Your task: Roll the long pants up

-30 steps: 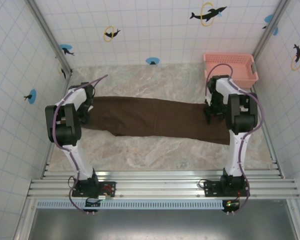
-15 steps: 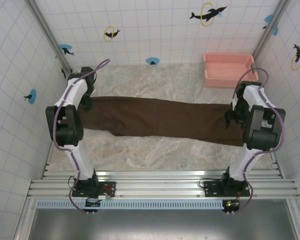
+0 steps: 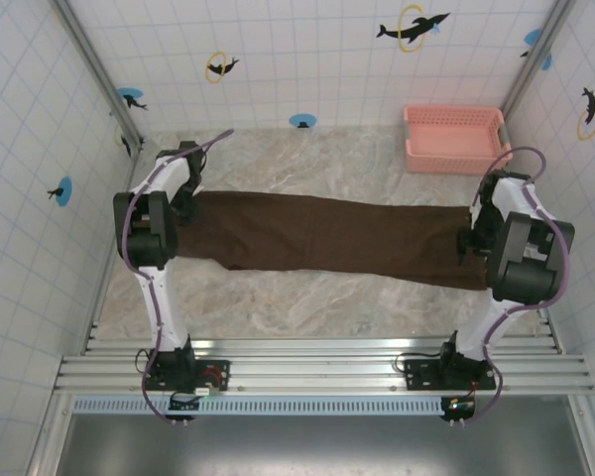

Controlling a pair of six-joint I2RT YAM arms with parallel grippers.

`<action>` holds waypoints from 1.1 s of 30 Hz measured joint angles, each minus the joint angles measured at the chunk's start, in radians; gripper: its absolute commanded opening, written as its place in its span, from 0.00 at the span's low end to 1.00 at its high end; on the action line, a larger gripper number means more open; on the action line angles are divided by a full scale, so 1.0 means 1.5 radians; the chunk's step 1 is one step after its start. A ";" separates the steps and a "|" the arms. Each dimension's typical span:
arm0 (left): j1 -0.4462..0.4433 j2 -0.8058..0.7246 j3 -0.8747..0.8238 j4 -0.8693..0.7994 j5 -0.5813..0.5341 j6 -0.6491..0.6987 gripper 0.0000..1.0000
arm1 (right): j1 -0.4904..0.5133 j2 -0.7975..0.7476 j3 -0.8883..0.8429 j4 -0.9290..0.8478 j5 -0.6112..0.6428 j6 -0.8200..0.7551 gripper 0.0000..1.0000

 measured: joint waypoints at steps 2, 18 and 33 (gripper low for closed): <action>0.000 0.017 0.030 0.005 0.000 0.004 0.97 | -0.002 0.001 0.000 0.002 0.001 0.006 0.62; -0.002 0.057 0.058 0.022 0.005 0.027 0.97 | -0.004 0.071 -0.019 0.046 -0.002 0.057 0.45; 0.002 0.057 0.061 0.024 0.010 0.026 0.97 | -0.004 0.086 -0.018 0.051 0.008 0.062 0.00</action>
